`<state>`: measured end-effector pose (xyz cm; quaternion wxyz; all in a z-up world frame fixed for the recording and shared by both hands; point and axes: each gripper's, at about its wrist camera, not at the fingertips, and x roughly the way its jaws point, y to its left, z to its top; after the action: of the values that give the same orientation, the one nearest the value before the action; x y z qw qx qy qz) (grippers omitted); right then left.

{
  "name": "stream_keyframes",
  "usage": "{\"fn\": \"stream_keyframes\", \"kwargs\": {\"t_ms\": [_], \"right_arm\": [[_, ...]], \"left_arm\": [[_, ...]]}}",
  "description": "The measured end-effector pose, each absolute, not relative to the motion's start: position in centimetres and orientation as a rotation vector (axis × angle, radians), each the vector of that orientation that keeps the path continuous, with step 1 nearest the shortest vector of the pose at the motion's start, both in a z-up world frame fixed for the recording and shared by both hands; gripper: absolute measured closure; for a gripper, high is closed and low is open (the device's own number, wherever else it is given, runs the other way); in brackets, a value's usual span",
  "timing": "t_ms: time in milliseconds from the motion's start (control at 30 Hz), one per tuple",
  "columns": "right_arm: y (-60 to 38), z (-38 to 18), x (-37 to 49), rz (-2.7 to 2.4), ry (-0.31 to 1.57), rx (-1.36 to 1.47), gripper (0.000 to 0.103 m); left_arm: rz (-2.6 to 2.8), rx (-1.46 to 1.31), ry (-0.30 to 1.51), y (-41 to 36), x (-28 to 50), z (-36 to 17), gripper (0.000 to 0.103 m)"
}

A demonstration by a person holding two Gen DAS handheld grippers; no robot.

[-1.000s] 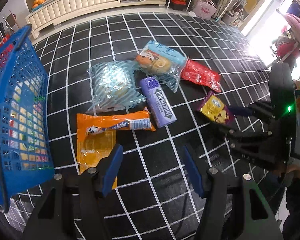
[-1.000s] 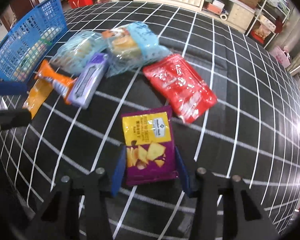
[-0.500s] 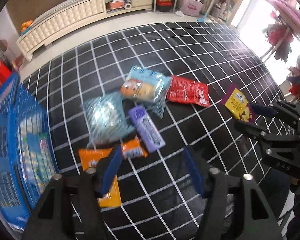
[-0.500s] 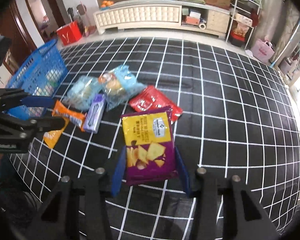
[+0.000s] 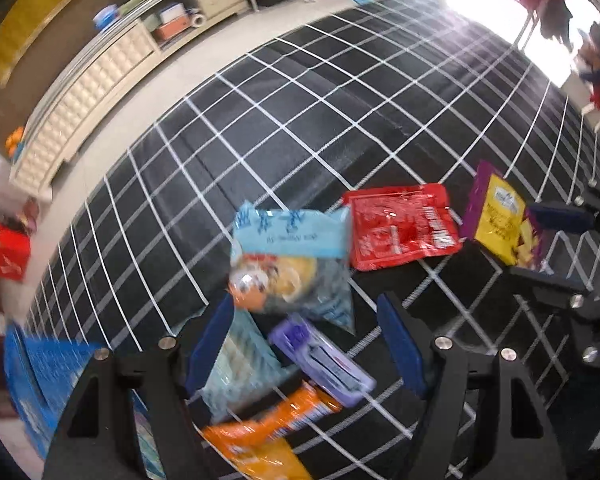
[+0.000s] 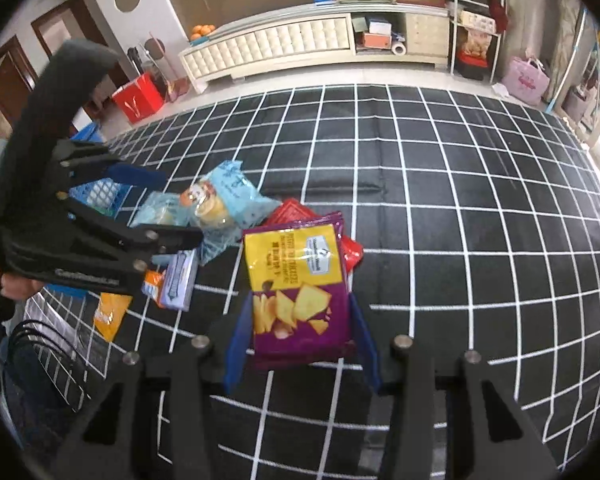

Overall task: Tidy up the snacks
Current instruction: 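Grasp the blue Dan Huang Su packet with the left tool while the right tool holds the chip bag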

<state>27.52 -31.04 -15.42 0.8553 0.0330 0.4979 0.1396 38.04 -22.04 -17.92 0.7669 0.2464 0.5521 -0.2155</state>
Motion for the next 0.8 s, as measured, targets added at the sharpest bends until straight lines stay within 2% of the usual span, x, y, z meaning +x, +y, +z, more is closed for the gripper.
{"fn": "stream_keyframes", "kwargs": {"t_ms": [133,500,600,800], "right_arm": [[-31.3,-16.2,29.1,0.286,1.054,0.126,0.051],[-30.9,-18.3,30.8,0.299,1.073,0.203,0.051],[-31.4,-18.9,31.0,0.307,1.082,0.253,0.051],[-32.1,-19.4,30.9,0.303,1.083,0.279,0.051]], "left_arm": [[-0.44,0.609,1.224,-22.4,40.2,-19.1,0.031],[-0.537,0.588,1.28,-23.5,43.3,-21.9,0.031],[-0.548,0.559,1.304,-23.2,44.2,-22.5,0.026],[-0.546,0.499,1.384,-22.9,45.6,-24.4,0.022]]}}
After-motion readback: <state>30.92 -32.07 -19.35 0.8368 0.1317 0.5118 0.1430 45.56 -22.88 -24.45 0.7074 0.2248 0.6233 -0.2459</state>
